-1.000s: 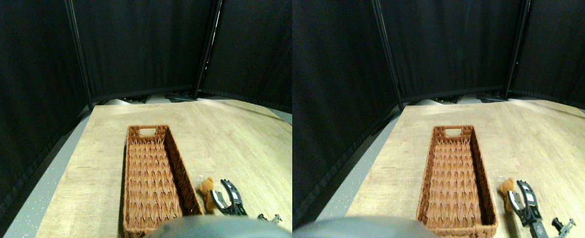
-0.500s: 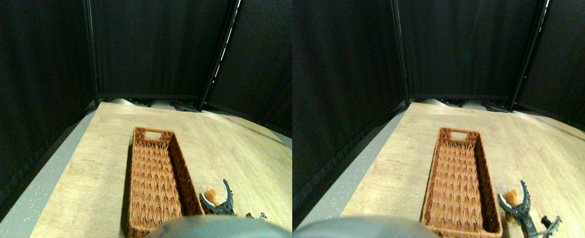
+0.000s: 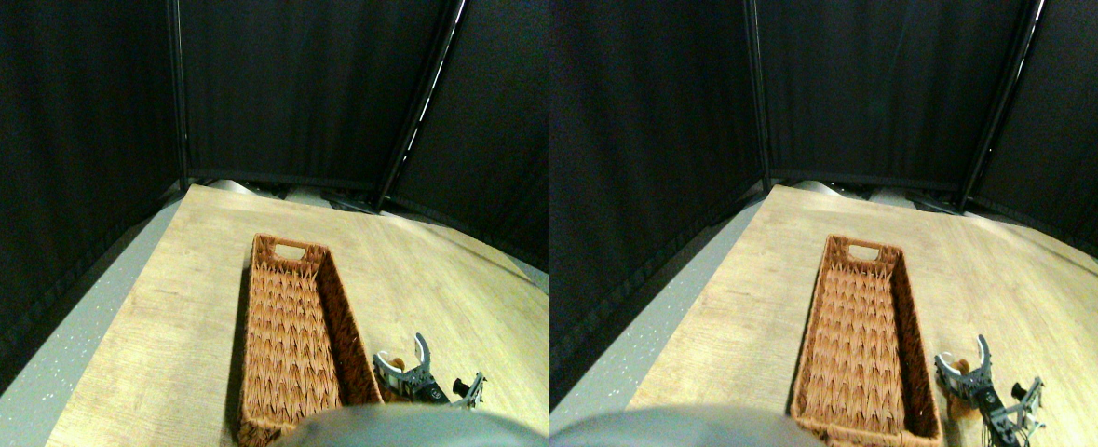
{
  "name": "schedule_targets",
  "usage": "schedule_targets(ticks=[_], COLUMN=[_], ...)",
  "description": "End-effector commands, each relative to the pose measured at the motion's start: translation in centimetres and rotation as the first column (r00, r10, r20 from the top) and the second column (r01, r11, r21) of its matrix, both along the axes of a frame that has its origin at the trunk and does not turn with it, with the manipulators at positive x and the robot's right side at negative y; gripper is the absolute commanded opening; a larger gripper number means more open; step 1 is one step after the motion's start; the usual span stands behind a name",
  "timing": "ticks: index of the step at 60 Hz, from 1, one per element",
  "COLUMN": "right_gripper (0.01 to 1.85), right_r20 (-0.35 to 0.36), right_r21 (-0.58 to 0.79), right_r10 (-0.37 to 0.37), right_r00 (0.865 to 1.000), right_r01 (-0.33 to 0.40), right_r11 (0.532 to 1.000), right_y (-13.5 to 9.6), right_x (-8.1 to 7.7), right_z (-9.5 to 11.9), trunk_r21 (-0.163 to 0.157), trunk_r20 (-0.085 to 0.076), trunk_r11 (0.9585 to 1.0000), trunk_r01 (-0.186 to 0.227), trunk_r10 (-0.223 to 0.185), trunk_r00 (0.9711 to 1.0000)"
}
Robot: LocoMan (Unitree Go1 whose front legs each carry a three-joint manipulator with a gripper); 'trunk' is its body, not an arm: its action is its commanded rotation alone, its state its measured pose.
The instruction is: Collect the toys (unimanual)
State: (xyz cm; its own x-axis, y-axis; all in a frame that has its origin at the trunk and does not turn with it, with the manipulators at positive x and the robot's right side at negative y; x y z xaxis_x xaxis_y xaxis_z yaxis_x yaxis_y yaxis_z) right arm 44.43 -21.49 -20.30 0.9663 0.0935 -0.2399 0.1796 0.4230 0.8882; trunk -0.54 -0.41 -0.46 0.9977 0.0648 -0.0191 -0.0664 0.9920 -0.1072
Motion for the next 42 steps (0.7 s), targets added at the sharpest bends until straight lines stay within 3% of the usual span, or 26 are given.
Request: schedule_targets(ticks=[1,17,23,29,42], right_gripper=[0.82,0.89,0.88,0.84,0.89], right_r20=[0.003,-0.011,-0.053,-0.047,-0.072], right_r21=[-0.003,0.023,0.118,0.132,0.159], right_r10=[0.008,-0.01,-0.05,-0.032,-0.128], right_r00=[1.0,1.0,0.997,0.998,0.989], right_r01=[-0.008,0.01,0.056,0.038,0.138], right_r11=[1.0,1.0,0.991,0.99,0.977], right_y=[-0.3,-0.6,-0.7,-0.9,-1.3], right_x=[0.2,-1.1,-1.7,-2.2,-3.2], right_z=[0.7,0.2,-0.4,-1.2,-3.0], trunk_r21=[-0.016,-0.018,-0.02,-0.021,-0.025], trunk_r20=[-0.028,-0.032,-0.032,-0.031,-0.032], trunk_r11=[0.9999,0.9997,0.9997,0.9996,0.9994], trunk_r01=[-0.007,-0.014,-0.017,-0.017,-0.023], trunk_r10=[0.007,0.013,0.016,0.017,0.022], trunk_r00=[0.9996,0.9994,0.9994,0.9994,0.9992])
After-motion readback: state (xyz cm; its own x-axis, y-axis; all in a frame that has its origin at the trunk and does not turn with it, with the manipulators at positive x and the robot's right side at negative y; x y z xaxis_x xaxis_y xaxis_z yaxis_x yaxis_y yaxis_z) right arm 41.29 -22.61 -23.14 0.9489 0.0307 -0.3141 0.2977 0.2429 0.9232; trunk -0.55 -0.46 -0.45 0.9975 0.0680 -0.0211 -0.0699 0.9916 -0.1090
